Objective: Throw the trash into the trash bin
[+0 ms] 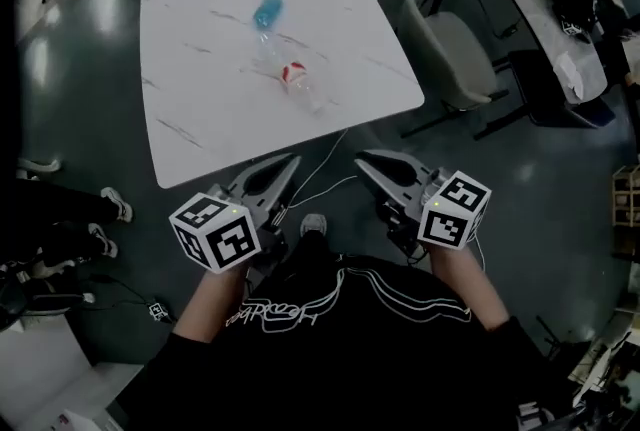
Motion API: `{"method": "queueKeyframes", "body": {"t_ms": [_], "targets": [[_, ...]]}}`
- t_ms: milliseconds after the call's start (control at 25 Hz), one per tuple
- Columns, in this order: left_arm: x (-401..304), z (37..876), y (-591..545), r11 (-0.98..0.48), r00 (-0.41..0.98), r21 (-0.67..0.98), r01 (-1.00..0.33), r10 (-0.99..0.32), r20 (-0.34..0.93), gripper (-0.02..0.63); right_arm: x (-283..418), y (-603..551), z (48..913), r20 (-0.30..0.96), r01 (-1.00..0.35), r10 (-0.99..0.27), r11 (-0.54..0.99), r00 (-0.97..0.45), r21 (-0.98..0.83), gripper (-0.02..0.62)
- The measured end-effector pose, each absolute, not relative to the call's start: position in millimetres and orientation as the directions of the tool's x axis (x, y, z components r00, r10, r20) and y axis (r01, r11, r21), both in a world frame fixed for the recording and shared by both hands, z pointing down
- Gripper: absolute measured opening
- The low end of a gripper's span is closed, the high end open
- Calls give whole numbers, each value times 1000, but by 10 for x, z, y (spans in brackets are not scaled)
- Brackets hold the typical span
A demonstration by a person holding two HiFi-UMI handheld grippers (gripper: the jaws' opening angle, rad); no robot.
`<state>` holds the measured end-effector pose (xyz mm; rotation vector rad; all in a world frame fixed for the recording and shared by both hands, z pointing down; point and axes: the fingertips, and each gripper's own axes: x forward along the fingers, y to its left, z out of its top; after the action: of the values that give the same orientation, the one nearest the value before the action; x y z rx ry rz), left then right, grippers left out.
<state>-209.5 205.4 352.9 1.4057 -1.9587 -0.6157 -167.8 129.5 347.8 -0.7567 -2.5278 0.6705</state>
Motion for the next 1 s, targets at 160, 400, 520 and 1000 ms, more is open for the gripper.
{"method": "queueKeyframes", "body": {"t_ms": [160,400,520,1000], "targets": [[-2310,3693,2123,318,-203,712,-626,-948,244,2,-1924,1301,3659,344,353,516,828,-784,-436,34],[-2504,3775,2087,307,-186,734,-606,-952,245,3,-2112,1276,3929,386,369,533,827,-753,-424,110],[-2621,3816,2046,311,-184,731,-608,-950,251,2,-2293,1198,4139,412,345,522,833,-746,-432,169],[-2985,4126,2078,401,-253,747,-530,-916,312,3,-2965,1175,4935,606,331,411,911,-681,-246,281]]}}
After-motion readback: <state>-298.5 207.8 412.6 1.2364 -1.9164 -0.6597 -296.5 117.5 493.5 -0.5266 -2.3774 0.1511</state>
